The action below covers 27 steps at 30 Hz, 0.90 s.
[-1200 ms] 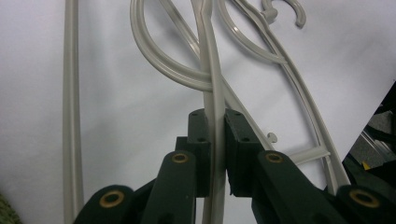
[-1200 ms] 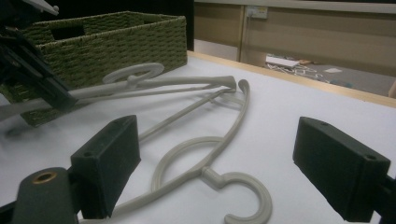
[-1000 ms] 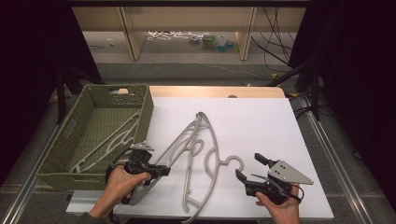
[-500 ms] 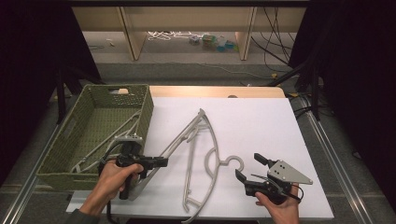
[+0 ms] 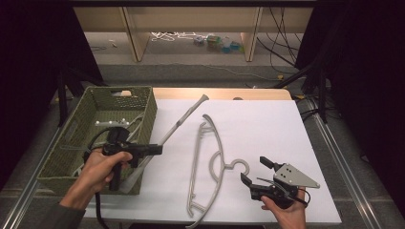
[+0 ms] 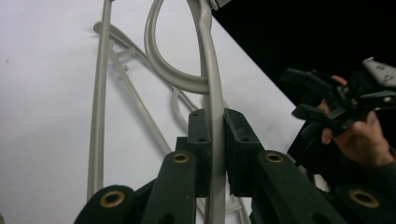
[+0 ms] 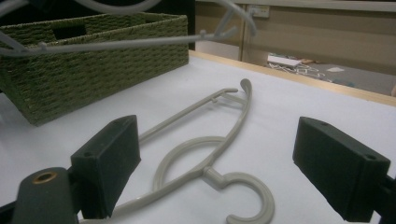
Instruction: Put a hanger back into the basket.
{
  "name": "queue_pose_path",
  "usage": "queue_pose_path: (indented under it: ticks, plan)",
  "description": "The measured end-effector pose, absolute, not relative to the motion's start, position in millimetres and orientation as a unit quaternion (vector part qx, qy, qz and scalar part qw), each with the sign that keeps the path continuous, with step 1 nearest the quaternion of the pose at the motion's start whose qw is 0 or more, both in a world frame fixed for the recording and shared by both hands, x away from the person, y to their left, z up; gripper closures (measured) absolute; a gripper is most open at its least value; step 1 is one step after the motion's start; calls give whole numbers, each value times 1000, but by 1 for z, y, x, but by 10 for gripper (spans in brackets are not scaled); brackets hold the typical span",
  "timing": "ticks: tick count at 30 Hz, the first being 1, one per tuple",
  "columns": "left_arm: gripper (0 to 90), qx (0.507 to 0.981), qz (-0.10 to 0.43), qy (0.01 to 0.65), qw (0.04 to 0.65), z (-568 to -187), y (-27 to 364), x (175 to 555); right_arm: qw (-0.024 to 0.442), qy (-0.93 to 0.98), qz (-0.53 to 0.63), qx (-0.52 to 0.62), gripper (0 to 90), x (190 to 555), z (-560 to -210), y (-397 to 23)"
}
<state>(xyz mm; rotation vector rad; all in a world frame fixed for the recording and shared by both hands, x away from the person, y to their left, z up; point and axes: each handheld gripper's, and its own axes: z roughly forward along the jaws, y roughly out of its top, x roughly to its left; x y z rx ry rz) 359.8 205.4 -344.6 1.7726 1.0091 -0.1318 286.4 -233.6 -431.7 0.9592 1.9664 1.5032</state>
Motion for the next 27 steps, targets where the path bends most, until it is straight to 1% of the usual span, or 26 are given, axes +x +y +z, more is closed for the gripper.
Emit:
queue_pose_path:
  ticks: [2, 12, 17, 27]
  plan:
    - [820, 741, -44, 421, 521, -336, 209, 360, 243, 721, 546, 351, 156, 286, -431, -234]
    - [821, 722, -36, 426, 544, -302, 236, 362, 242, 721, 546, 351, 156, 287, -431, -233]
    - [821, 711, -30, 433, 553, -294, 248, 361, 243, 722, 544, 351, 156, 287, -431, -233]
    - [821, 703, -11, 447, 553, -288, 276, 360, 244, 721, 546, 351, 156, 287, -431, -233]
